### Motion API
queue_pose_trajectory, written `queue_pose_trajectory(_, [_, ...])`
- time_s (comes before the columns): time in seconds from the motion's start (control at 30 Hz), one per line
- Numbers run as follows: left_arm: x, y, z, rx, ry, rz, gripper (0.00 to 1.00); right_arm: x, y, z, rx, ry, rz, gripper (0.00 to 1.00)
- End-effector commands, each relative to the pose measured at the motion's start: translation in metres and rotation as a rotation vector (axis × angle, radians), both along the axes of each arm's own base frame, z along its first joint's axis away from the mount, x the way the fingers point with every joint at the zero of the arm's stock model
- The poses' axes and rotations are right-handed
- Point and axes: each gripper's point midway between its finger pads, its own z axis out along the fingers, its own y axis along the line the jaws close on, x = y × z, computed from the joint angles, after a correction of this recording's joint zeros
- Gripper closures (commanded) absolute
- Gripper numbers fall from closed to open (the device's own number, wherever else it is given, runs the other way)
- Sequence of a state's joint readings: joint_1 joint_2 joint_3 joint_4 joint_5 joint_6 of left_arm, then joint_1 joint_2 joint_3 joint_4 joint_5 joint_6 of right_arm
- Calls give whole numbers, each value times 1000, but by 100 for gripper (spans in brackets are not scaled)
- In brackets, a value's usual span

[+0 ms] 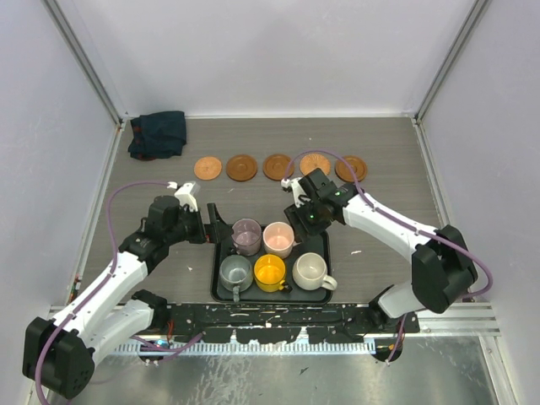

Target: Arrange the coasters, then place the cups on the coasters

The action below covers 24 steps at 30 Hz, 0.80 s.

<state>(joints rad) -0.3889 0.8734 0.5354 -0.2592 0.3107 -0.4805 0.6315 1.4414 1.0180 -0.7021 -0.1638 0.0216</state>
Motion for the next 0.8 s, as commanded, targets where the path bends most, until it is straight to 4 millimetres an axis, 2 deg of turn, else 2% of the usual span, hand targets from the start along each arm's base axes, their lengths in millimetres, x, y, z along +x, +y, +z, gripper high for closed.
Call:
queue_pose_trajectory(0.0, [4,-4,12,-17,-53,-20,2,3,21,3,83,-3,61,42])
queue_pose_trajectory(0.3, [4,-5,12,-22,-47,-21,2,-16,31,-1,115,53,122,42])
queue_pose_trajectory(0.63, [1,-4,10,-22,-44,-22,2,-49,36,3,102,85,164,44])
queue_pose_trajectory(0.77, [1,-4,9,-22,-39,-21,2,-46,33,5,65,43,131,44])
